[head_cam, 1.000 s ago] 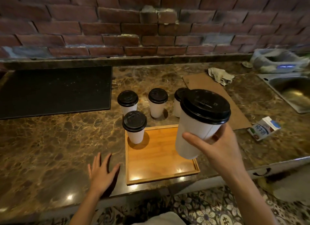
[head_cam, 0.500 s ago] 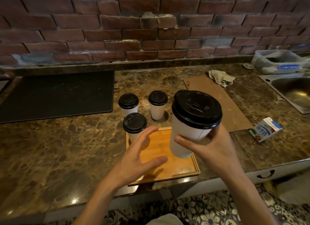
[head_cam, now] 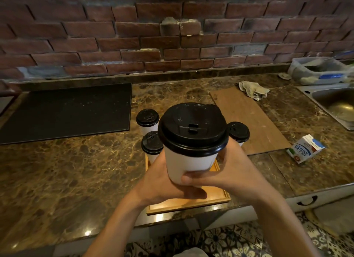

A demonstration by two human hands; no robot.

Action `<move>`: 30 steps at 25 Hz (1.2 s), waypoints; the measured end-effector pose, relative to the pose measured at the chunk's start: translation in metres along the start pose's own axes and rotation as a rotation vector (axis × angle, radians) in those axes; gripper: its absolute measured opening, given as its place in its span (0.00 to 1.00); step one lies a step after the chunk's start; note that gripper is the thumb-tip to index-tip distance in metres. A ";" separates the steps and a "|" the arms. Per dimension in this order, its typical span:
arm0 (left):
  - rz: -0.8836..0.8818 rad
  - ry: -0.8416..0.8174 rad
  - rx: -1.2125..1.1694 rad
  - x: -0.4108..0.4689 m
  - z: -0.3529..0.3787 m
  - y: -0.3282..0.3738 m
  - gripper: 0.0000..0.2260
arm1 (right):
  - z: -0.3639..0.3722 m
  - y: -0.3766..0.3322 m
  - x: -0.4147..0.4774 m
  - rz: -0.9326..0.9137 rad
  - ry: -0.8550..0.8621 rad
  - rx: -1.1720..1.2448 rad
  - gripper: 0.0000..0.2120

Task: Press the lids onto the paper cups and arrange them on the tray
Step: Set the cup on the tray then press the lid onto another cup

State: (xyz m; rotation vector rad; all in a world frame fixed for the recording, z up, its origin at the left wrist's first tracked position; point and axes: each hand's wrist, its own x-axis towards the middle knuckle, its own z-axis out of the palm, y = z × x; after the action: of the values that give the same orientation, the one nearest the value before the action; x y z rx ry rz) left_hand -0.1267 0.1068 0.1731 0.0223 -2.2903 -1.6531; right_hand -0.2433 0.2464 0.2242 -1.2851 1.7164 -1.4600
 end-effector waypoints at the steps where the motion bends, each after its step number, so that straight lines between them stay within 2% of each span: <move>1: -0.006 -0.027 -0.039 0.001 -0.002 0.003 0.36 | -0.002 -0.001 0.002 -0.002 -0.032 0.019 0.37; 4: -0.049 -0.114 -0.170 0.003 -0.006 0.013 0.33 | -0.007 -0.003 0.008 -0.015 -0.126 0.038 0.34; 7: -0.075 -0.106 -0.204 0.003 -0.005 0.014 0.33 | -0.013 -0.004 0.015 0.001 -0.217 0.055 0.35; 11: -0.026 -0.067 -0.155 0.006 -0.002 0.012 0.34 | -0.020 -0.009 0.020 0.078 -0.328 0.027 0.34; 13: -0.002 -0.032 -0.117 0.008 -0.001 0.011 0.35 | -0.029 -0.020 0.018 0.078 -0.317 -0.026 0.39; 16: -0.013 0.069 -0.113 0.009 0.000 0.011 0.36 | -0.042 -0.048 0.018 0.029 -0.154 -0.128 0.51; 17: -0.027 0.107 -0.104 0.010 0.001 0.011 0.36 | -0.042 -0.058 0.020 -0.011 -0.110 -0.225 0.49; 19: -0.063 0.148 -0.060 0.011 0.003 0.013 0.35 | -0.032 -0.073 0.031 -0.114 -0.093 -0.501 0.40; 21: -0.059 0.161 -0.007 0.011 0.006 0.015 0.30 | -0.022 -0.082 0.043 -0.244 -0.174 -0.670 0.28; 23: -0.032 0.150 -0.025 0.011 0.003 0.020 0.29 | -0.020 -0.088 0.052 -0.353 -0.311 -0.621 0.19; 26: 0.065 -0.012 -0.106 0.010 -0.007 0.026 0.28 | -0.027 -0.093 0.058 -0.427 -0.453 -0.473 0.13; 28: 0.077 -0.059 -0.126 0.011 -0.013 0.028 0.27 | -0.025 -0.096 0.059 -0.420 -0.472 -0.446 0.12; 30: 0.068 0.035 -0.127 0.011 -0.013 0.030 0.28 | -0.018 -0.100 0.062 -0.375 -0.390 -0.507 0.13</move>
State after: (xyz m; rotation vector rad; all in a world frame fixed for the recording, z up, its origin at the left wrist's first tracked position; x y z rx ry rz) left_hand -0.1291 0.1026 0.2076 -0.0548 -2.1316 -1.7459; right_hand -0.2521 0.2025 0.3347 -2.0948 1.6866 -0.8767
